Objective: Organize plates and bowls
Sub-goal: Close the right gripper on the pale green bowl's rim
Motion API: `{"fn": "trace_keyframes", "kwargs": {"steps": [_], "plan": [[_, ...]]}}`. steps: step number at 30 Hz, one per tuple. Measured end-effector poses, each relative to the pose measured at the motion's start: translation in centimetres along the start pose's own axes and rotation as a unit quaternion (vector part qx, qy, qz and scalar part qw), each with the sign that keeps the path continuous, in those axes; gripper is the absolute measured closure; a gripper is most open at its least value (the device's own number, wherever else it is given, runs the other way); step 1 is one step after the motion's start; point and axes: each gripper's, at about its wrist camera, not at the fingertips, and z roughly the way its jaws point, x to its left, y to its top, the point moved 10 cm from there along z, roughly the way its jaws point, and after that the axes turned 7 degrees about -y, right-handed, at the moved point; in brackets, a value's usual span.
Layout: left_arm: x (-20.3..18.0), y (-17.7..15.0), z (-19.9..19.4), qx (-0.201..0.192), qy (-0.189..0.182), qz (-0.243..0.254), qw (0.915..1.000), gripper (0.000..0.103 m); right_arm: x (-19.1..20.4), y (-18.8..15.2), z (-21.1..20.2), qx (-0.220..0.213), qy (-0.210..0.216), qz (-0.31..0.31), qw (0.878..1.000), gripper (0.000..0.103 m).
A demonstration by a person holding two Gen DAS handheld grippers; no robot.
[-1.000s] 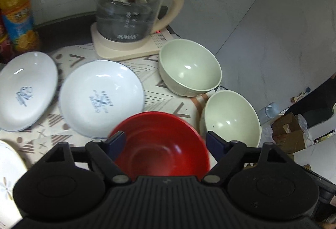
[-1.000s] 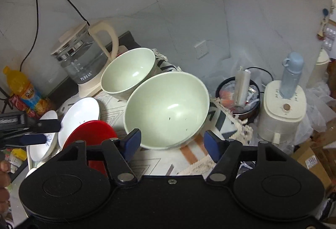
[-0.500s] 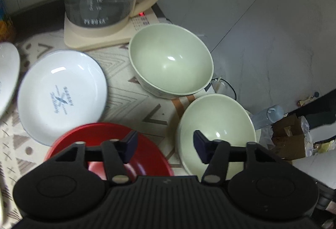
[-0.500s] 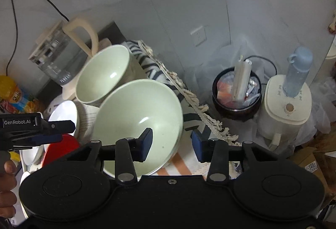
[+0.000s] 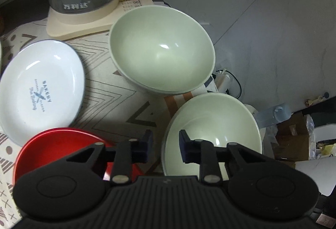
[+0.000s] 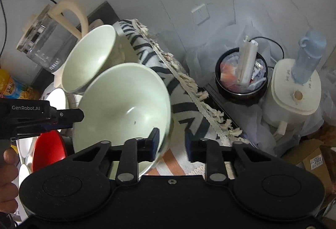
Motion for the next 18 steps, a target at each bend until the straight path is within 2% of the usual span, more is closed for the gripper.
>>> {"fn": "trace_keyframes", "kwargs": {"steps": [2,6,13,18], "plan": [[0.0,-0.1,0.7,0.012,-0.007,-0.001,0.9999,0.089,0.0,0.1,0.0,0.000,0.008,0.009,1.000,0.082],[0.5,-0.5,1.9,0.021,0.002,0.007,0.9997,0.098,0.4,0.3,0.3,-0.011,0.010,0.013,1.000,0.092],[0.2,-0.4,1.3,0.028,-0.018,0.020,0.9993,0.099,0.7,0.5,-0.1,-0.030,-0.009,0.022,0.999,0.094],[-0.2,0.3,-1.0,0.012,-0.038,0.032,0.9987,0.098,1.7,1.1,-2.0,-0.052,-0.014,0.022,0.998,0.094]]}}
